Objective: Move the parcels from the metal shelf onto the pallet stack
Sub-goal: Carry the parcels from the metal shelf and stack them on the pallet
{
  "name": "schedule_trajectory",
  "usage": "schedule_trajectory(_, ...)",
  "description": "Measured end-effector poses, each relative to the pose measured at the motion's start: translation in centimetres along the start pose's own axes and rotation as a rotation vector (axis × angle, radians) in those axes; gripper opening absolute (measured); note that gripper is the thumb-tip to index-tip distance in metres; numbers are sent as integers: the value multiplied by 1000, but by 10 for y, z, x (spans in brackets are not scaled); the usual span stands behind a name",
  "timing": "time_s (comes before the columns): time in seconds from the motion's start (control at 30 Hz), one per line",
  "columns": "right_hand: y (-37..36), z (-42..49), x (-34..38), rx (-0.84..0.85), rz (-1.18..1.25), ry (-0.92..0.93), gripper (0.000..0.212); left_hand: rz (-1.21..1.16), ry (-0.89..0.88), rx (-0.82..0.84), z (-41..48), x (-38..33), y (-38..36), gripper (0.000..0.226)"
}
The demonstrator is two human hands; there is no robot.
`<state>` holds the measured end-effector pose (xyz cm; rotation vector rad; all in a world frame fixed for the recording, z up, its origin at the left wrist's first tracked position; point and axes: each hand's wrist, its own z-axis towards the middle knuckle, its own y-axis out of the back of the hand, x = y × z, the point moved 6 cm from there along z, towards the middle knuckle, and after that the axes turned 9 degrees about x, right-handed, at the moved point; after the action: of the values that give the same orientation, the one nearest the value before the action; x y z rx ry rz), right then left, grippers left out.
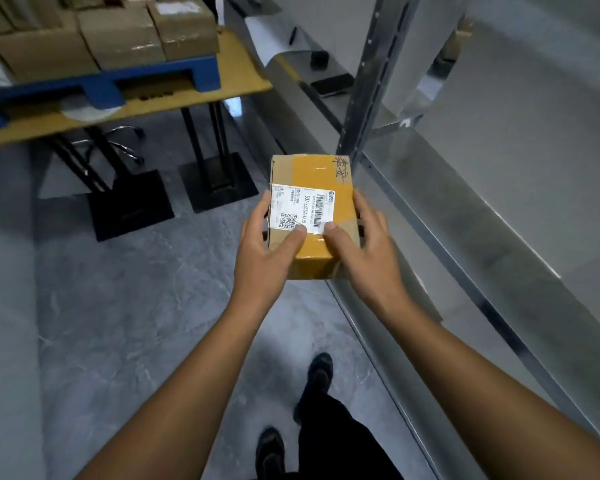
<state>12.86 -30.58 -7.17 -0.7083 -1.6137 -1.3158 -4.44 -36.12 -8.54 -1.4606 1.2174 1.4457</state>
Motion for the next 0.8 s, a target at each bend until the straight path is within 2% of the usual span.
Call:
schedule_trajectory(0.2, -42, 108, 10, 171, 53, 56, 86, 19, -10, -144, 79, 3, 42, 72)
schedule_trajectory(0.53, -77, 287, 59, 259, 122, 163, 81, 59, -47, -309, 226, -43, 89, 75)
schedule_trajectory(0.8, -116, 377, 94, 344, 140, 210, 73, 45, -64, -420, 304, -50, 135, 74)
